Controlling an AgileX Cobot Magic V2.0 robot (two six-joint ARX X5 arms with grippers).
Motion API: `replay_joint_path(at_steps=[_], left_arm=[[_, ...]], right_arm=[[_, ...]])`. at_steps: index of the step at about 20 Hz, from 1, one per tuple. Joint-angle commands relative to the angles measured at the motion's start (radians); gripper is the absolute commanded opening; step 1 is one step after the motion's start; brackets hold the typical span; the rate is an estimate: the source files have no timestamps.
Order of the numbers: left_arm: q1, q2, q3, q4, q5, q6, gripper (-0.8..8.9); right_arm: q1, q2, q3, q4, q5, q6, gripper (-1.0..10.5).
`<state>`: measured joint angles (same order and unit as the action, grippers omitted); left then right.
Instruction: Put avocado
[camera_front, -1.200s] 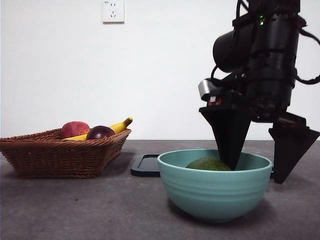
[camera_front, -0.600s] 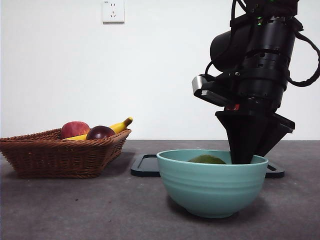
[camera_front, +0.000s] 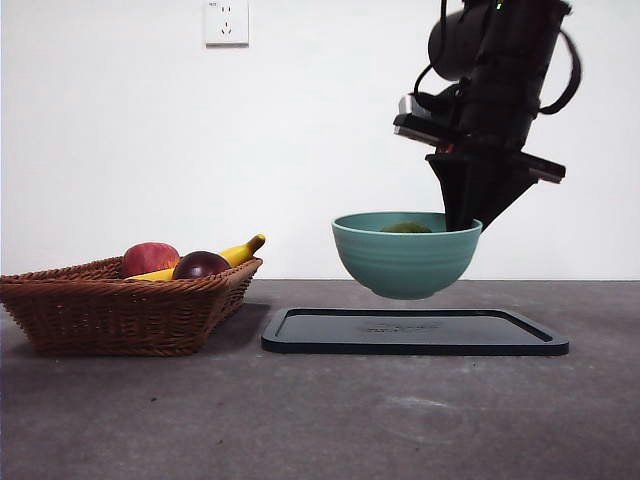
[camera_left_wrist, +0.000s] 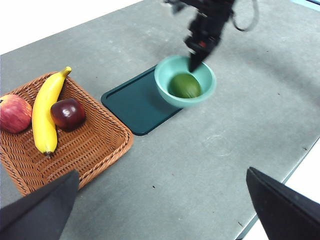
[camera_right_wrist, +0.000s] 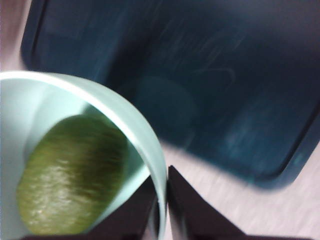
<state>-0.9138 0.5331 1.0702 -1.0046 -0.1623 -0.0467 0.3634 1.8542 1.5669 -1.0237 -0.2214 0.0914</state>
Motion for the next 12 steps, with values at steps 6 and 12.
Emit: replay_joint_path(at_steps=[6,12], left_arm=[[-0.007,0.001,0.014,0.01,-0.006,-0.01,5.61],[-0.007,0.001,0.014,0.01,-0.006,-0.01,5.61]], right_arm=[[-0.065,0.32,0.33,-0.027,-0.068,0.031,0.1],[-0.083,0.359,0.333,-0.011,-0.077,0.035,0.1]])
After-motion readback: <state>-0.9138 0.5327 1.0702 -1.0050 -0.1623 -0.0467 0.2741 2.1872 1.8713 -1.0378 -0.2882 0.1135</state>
